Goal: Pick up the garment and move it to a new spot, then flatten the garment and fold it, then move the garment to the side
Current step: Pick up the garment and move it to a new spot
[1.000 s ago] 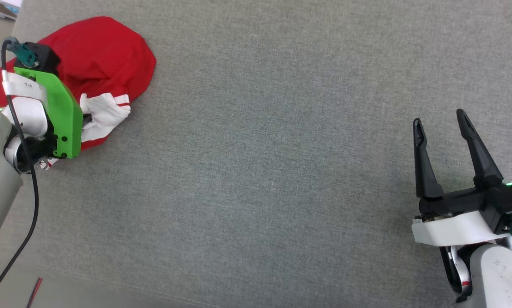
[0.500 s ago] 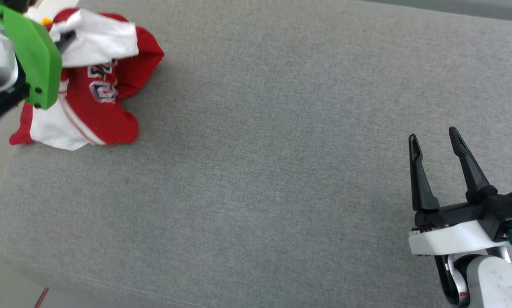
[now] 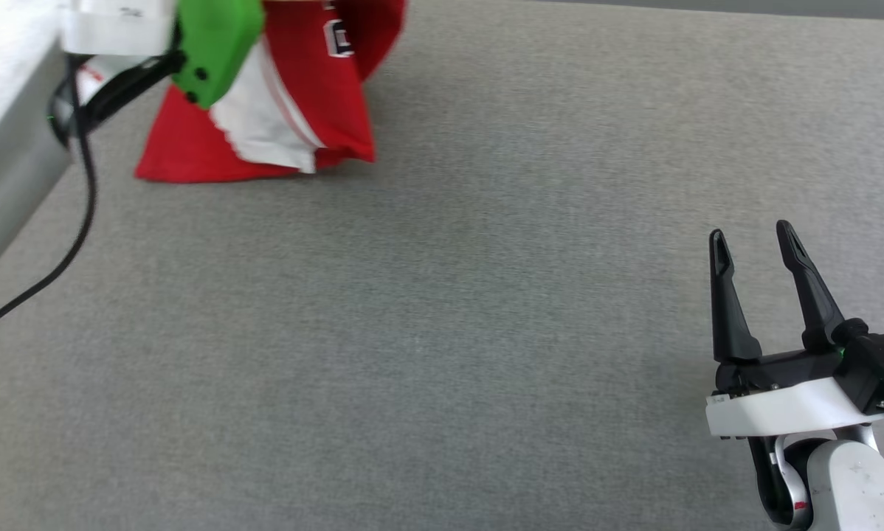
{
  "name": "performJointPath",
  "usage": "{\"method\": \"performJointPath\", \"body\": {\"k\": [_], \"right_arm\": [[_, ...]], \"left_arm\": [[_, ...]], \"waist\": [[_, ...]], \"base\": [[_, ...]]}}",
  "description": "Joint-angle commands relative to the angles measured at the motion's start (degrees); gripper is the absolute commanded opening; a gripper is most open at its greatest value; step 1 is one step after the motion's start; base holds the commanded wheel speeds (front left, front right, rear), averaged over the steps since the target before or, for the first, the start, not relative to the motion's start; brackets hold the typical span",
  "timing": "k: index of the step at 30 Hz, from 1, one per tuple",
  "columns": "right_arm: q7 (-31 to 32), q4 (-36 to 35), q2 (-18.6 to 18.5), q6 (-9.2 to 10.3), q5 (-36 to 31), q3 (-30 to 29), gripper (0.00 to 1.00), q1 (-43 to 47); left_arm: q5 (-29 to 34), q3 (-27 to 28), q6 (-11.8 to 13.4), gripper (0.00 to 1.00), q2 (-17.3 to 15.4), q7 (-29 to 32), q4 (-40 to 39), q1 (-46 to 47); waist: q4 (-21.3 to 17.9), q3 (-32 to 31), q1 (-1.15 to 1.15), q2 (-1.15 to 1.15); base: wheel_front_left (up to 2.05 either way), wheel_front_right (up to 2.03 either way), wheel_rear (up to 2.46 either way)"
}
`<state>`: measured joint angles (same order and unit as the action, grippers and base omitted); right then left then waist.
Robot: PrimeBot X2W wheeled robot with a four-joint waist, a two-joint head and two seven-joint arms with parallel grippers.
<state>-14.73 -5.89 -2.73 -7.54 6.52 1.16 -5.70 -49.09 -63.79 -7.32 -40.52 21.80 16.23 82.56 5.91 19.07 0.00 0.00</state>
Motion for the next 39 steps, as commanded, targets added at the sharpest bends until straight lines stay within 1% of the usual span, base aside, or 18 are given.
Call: {"method": "performJointPath", "body": {"k": [1, 4, 7, 12, 18, 21, 25, 32, 36, 39], "right_arm": [[-0.27, 0.18, -0.15, 0.05, 0.88, -0.15, 1.00, -0.38], [-0.27, 0.31, -0.15, 0.05, 1.66, -0.29, 1.00, -0.45], [-0.27, 0.45, -0.15, 0.05, 2.42, -0.60, 1.00, -0.45], [-0.27, 0.45, -0.15, 0.05, 3.30, -1.13, 1.00, -0.39], [-0.27, 0.31, -0.15, 0.05, 3.53, -1.66, 1.00, -0.57], [-0.27, 0.36, -0.15, 0.05, 3.54, -1.68, 1.00, -1.04], [-0.27, 0.35, -0.15, 0.05, 3.41, -1.92, 1.00, -1.51], [-0.27, 0.50, -0.15, 0.05, 2.99, -1.63, 1.00, -1.70], [-0.27, 0.65, -0.15, 0.05, 2.95, -1.03, 1.00, -1.92], [-0.27, 0.69, -0.15, 0.05, 2.96, -1.03, 1.00, -1.85]], "left_arm": [[0.50, -0.47, -0.16, 0.00, 1.42, -0.12, -0.42, 1.84], [1.05, -1.91, -0.16, 0.00, 4.21, -0.41, -0.76, 3.90], [1.19, -3.64, -0.16, 0.00, 7.93, -1.28, -0.78, 5.77], [1.36, -7.02, -0.16, 0.00, 13.63, -2.98, -0.38, 6.57], [1.03, -9.39, -0.16, 0.00, 20.78, -4.34, 1.23, 1.20], [3.96, -9.52, -0.16, 0.00, 23.75, -2.10, 1.46, -5.35], [7.04, -9.54, -0.16, 0.00, 26.32, -0.87, 1.69, -13.92], [8.21, -9.55, -0.16, 0.00, 30.63, -1.43, 4.76, -25.65], [9.62, -9.55, -0.16, 0.00, 32.20, -0.36, 7.34, -30.38], [9.40, -9.55, -0.16, 0.00, 33.01, -0.86, 8.41, -32.07]], "waist": [[-3.86, 0.34, 0.00, 0.00], [-6.25, 0.40, 0.00, 0.00], [-8.52, 0.44, 0.00, 0.00], [-10.89, 0.73, 0.00, 0.00], [-11.24, 1.58, 0.00, 0.00], [-11.27, 1.87, 0.00, 0.00], [-10.97, 1.85, 0.00, 0.00], [-10.40, 2.07, 0.00, 0.00], [-10.83, 2.22, 0.00, 0.00], [-11.08, 2.12, 0.00, 0.00]], "base": [[0.00, 0.00, 0.00], [0.00, 0.00, 0.00], [0.00, 0.00, 0.00], [0.00, 0.00, 0.00], [0.00, 0.00, 0.00], [0.00, 0.00, 0.00], [0.00, 0.00, 0.00], [0.00, 0.00, 0.00], [0.00, 0.00, 0.00], [0.00, 0.00, 0.00]]}}
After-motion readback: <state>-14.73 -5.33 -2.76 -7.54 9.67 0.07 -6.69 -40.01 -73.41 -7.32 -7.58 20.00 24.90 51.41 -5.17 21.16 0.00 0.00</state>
